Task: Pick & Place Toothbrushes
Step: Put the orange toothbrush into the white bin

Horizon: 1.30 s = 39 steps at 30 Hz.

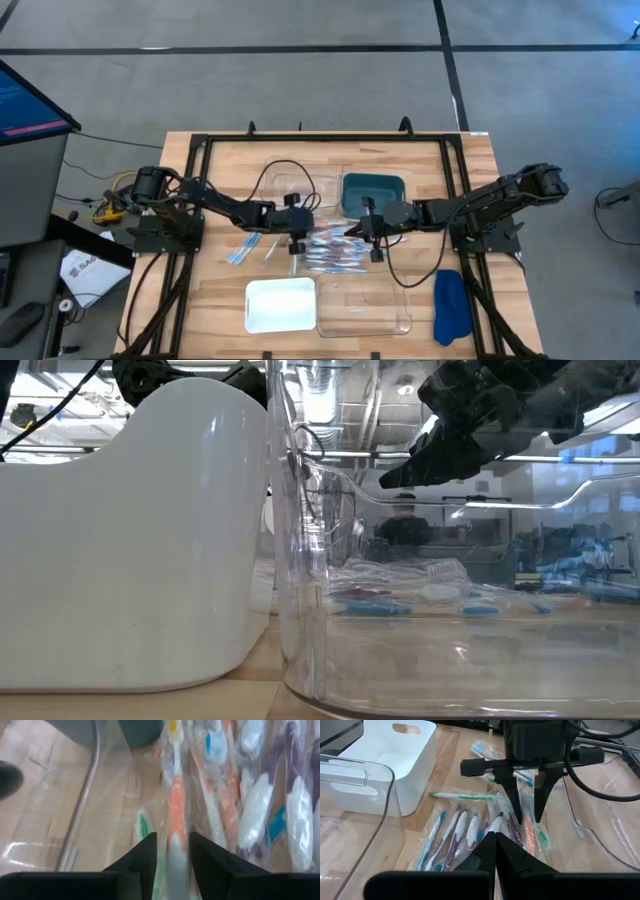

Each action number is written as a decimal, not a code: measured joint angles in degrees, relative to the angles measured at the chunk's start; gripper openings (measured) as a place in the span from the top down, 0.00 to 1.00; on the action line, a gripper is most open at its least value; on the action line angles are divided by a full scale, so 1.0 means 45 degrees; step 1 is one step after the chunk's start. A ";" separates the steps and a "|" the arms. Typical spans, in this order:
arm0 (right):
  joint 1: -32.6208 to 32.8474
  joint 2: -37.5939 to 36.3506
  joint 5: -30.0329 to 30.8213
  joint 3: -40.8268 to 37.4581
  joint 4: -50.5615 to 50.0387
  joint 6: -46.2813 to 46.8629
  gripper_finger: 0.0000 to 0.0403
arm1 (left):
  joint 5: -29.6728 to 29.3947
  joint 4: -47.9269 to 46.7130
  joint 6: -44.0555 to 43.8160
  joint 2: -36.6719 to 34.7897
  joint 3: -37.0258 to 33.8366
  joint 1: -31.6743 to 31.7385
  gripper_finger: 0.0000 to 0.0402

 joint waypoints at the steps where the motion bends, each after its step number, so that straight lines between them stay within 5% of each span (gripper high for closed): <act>1: 0.0000 0.0000 0.0000 0.0000 0.0000 0.0000 1.00 | 0.0004 -0.0122 -0.0195 0.0000 0.0000 0.0037 0.73; 11: 0.0004 0.0000 0.0000 0.0000 0.0000 0.0000 1.00 | 0.0024 -0.0207 -0.0533 0.0000 0.0044 0.0104 0.75; 20: 0.0005 0.0000 0.0000 0.0000 0.0000 0.0000 1.00 | 0.0213 -0.0207 -0.0464 -0.0005 0.0044 0.0104 0.96; 39: 0.0005 0.0000 0.0000 -0.0010 -0.0107 -0.0102 1.00 | 0.0334 -0.0652 -0.0524 -0.1088 0.0063 -0.0292 0.96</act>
